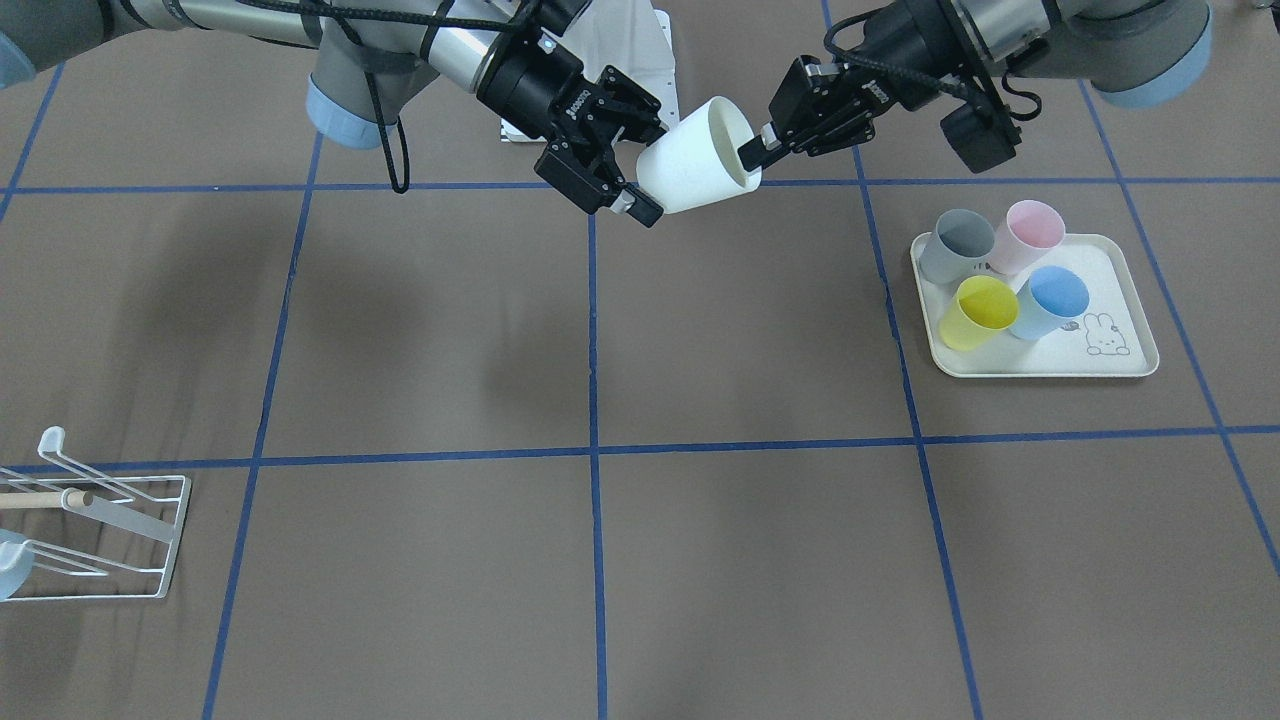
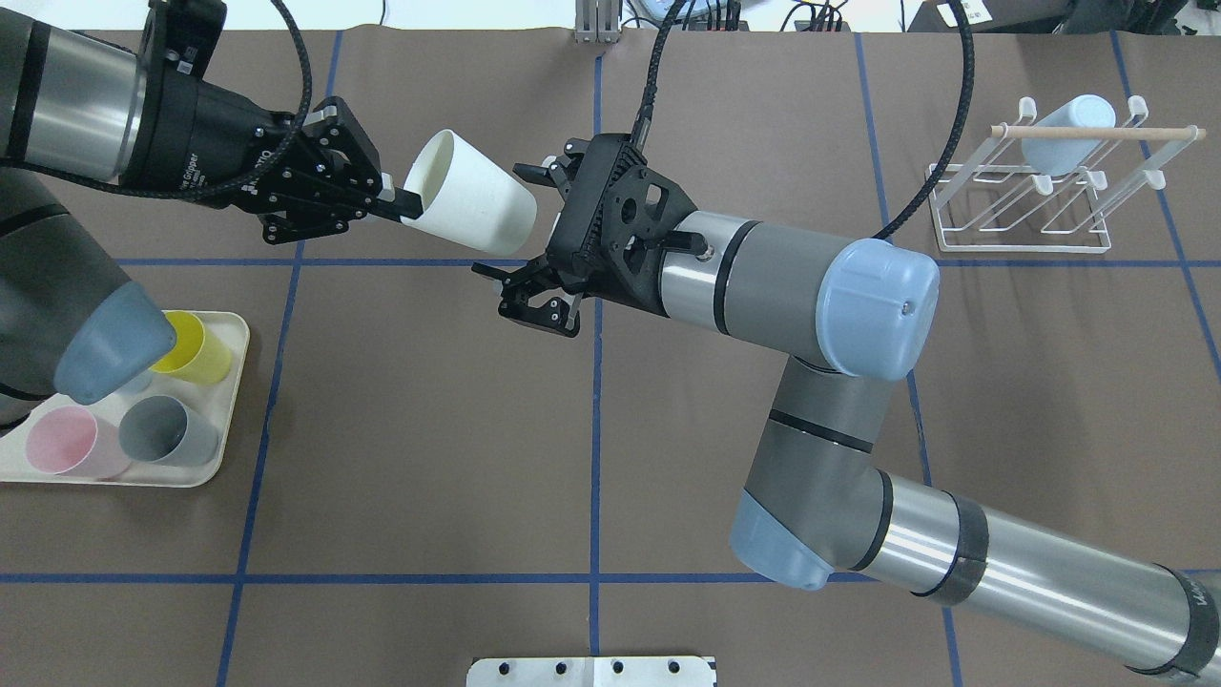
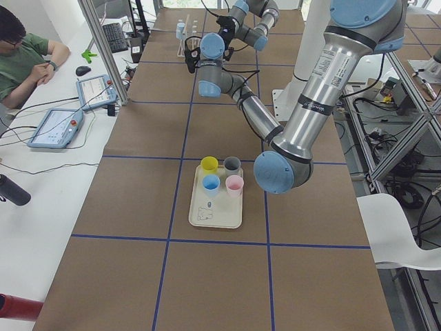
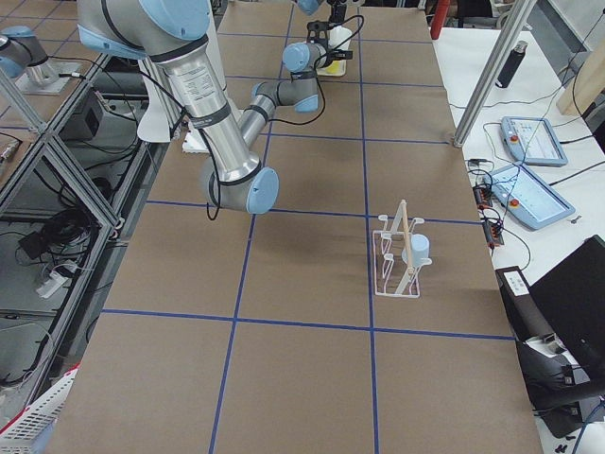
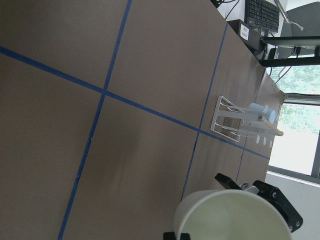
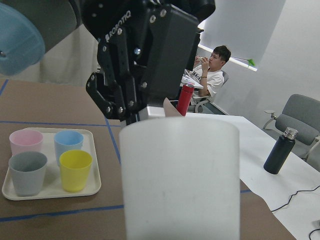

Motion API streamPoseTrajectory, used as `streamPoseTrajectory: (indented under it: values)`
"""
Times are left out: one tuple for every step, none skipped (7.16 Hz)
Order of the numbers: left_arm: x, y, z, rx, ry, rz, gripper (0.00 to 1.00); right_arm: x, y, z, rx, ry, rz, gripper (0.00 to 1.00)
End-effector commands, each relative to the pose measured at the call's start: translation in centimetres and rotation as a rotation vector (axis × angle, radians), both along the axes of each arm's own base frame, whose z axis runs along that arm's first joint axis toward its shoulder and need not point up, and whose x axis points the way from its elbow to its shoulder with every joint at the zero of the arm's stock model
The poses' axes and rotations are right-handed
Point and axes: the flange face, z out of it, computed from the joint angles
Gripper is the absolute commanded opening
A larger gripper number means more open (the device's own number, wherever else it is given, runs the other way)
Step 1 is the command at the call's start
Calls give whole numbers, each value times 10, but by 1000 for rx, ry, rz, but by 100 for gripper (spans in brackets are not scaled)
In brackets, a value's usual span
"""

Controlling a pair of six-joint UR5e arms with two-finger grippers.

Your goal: Transfer IKEA cup to right arm and place on rack

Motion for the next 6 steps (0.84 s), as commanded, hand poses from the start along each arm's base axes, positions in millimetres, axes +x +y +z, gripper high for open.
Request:
streamPoseTrajectory:
  values:
    - [3, 0, 1, -2, -2, 4, 0, 0, 0, -3, 4, -4, 0, 89]
    - [3, 0, 0, -1, -1, 4, 0, 0, 0, -2, 3, -1, 1, 87]
    - [2, 1, -1, 2, 1, 4, 0, 0, 0, -2, 3, -1, 1, 85]
    - [2, 1, -1, 2, 1, 4, 0, 0, 0, -2, 5, 0, 1, 78]
    - [2, 1, -1, 3, 2, 4, 0, 0, -1, -1, 3, 3, 4, 64]
    - [2, 1, -1, 3, 2, 4, 0, 0, -1, -1, 3, 3, 4, 55]
